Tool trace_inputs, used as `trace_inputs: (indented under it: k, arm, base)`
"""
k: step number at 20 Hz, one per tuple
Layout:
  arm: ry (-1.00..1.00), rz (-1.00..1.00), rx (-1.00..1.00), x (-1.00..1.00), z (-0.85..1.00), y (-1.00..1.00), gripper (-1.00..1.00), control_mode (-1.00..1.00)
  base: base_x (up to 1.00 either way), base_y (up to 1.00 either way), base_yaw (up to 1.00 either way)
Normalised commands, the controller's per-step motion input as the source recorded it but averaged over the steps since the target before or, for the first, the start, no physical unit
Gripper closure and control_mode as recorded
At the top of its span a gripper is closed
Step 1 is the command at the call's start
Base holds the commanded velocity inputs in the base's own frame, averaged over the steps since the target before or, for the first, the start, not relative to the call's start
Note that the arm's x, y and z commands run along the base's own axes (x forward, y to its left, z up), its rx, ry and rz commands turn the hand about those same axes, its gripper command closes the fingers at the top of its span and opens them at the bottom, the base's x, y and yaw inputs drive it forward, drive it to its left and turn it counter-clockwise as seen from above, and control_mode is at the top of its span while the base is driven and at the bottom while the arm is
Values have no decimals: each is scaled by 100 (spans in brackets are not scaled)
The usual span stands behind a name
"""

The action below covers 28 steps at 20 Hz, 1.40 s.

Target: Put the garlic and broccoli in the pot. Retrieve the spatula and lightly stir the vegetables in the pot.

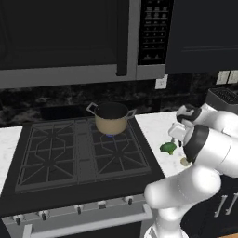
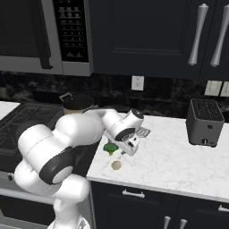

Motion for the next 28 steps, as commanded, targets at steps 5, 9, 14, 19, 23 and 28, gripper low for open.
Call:
trace_inputs:
  k: [5, 9, 14, 19, 23, 28]
  arm:
    - [0, 0, 1, 24, -20, 1, -100, -100]
    - [0, 0, 0, 7, -14, 5, -100, -100]
    - [-1, 0, 1, 0, -2, 25, -100, -100]
    - [0, -1, 3, 0, -2, 33, -100, -100]
    - [0, -6, 0, 0, -22, 14, -100, -100]
    - [0, -9, 0, 0, -29, 1, -100, -100]
  base:
    - [0, 0, 0]
    - [0, 0, 0]
    - [0, 0, 0]
    - [0, 0, 0]
    - [0, 0, 0]
    - [0, 0, 0]
